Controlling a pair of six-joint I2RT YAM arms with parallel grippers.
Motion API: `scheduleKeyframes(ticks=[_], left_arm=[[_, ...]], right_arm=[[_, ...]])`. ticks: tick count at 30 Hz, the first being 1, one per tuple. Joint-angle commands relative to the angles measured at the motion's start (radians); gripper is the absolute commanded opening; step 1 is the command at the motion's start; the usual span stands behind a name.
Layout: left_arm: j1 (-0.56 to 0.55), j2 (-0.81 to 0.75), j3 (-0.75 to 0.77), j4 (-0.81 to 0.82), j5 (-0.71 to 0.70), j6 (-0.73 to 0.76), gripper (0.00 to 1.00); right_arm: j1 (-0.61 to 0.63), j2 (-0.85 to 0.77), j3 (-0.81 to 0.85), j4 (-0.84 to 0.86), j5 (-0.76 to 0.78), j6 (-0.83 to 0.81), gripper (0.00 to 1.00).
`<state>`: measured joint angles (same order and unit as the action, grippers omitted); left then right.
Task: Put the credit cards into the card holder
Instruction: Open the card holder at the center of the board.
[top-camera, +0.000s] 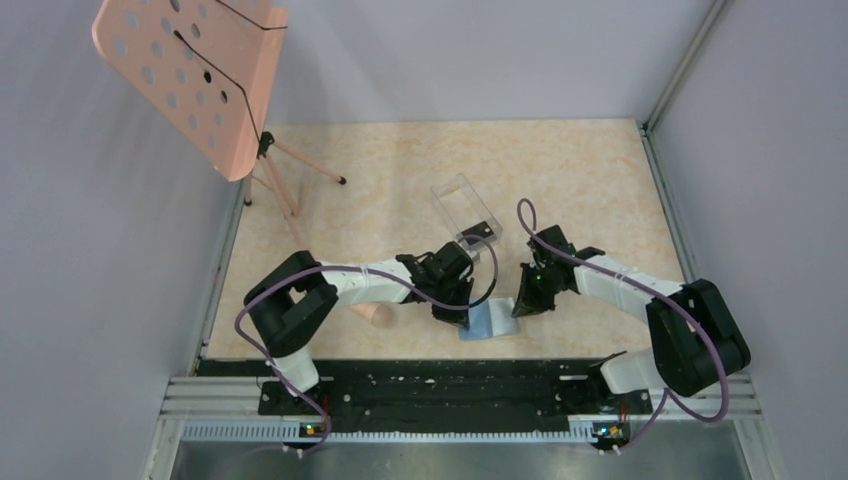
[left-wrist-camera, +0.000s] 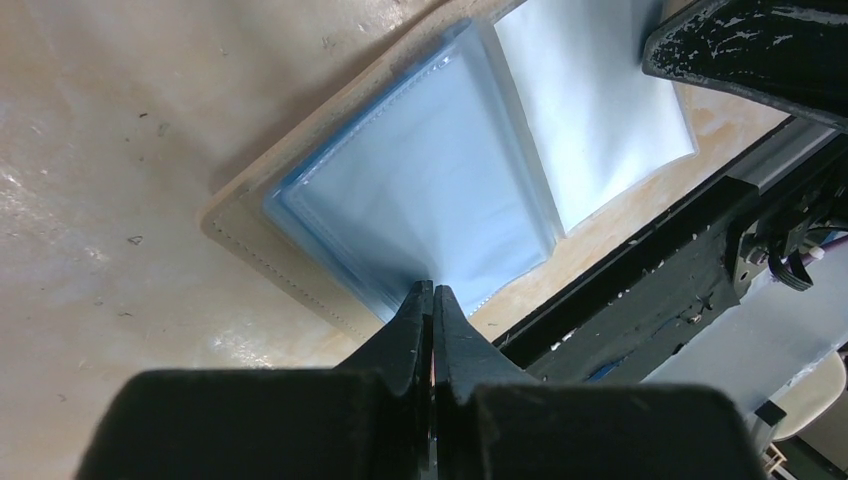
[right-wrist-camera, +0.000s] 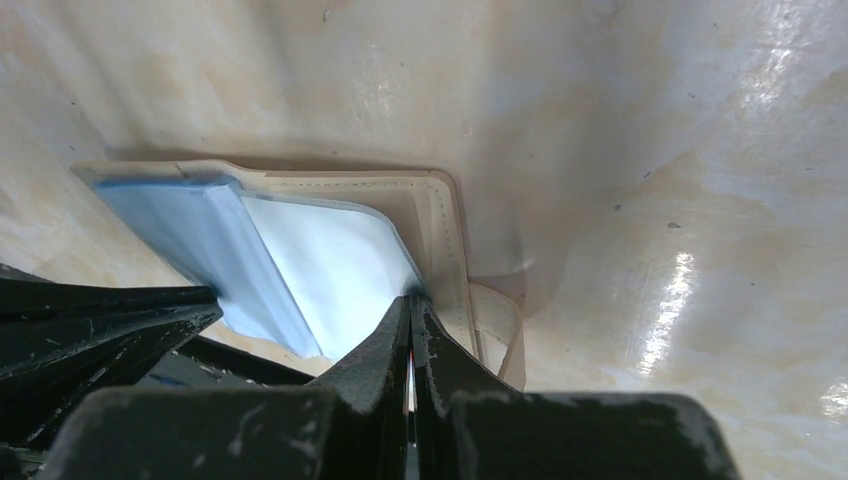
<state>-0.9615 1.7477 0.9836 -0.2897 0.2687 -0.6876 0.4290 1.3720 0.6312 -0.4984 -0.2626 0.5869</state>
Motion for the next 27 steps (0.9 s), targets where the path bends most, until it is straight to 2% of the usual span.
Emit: scheduleKeyframes(ticks=[1,4,7,11,15,21,27], left_arm=[[-0.011,0.015,0.012,-0.05,-0.076,0.018,0.0],[-0.019,-0.03,0.024,-0.049,-0.101,0.029,0.05],[-0.02,-0.11,0.054,-0.07,-0.128,0.033,0.14],[-0.02,-0.249,0.069,-0.069,-0.183,0.005,0.29],[-0.02,-0.409,0.031,-0.04,-0.242,-0.035,0.45],[-0.019,-0.59,-0.065,-0.02,-0.308,-0.1,0.55],[-0.019,-0.758,-0.198,0.038,-0.345,-0.188,0.62]], right_arm=[[-0.005,0.071,-0.018,0.031,0.118,-0.02,0.0],[-0.004,0.046,0.001,0.017,0.092,-0.035,0.0],[-0.006,-0.004,0.029,0.004,0.049,-0.045,0.0],[-0.005,-0.053,0.088,-0.016,-0.018,-0.031,0.0],[-0.006,-0.065,0.179,-0.062,-0.037,-0.034,0.07],[-0.029,-0.042,0.309,-0.076,-0.06,-0.023,0.21],[-0.058,0.092,0.413,-0.042,-0.069,0.011,0.54]])
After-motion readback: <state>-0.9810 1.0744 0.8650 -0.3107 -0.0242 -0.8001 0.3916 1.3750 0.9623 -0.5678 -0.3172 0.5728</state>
